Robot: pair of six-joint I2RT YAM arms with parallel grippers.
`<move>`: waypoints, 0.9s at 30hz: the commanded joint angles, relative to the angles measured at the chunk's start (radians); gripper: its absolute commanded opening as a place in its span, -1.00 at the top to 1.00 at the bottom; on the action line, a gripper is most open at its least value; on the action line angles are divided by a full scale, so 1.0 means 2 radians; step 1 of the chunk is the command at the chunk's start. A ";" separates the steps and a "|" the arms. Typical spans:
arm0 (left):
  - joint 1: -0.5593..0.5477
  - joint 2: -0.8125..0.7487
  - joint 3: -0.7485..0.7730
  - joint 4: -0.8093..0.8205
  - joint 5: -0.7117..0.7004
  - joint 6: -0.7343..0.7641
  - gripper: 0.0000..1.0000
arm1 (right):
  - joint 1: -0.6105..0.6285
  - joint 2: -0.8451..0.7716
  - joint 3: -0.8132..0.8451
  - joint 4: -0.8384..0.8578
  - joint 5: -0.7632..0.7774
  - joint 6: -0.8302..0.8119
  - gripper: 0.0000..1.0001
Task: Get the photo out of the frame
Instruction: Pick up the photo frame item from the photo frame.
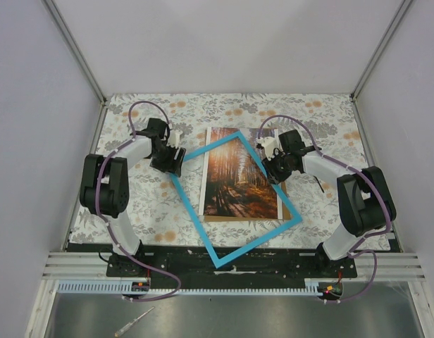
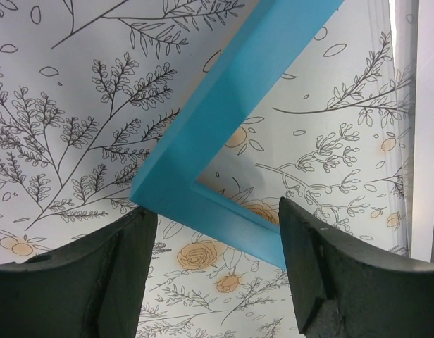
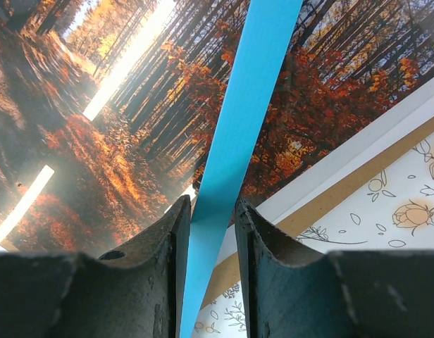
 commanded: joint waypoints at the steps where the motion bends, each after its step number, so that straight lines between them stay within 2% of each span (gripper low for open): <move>1: -0.002 0.014 0.039 -0.012 0.032 -0.006 -0.50 | 0.006 0.002 0.020 -0.002 -0.019 0.011 0.24; 14: 0.002 0.007 0.074 -0.013 0.055 0.011 -0.56 | 0.010 0.014 0.028 -0.010 -0.023 0.020 0.20; 27: 0.003 0.024 0.117 -0.011 0.009 0.006 -0.67 | 0.011 0.012 0.029 -0.012 -0.026 0.018 0.15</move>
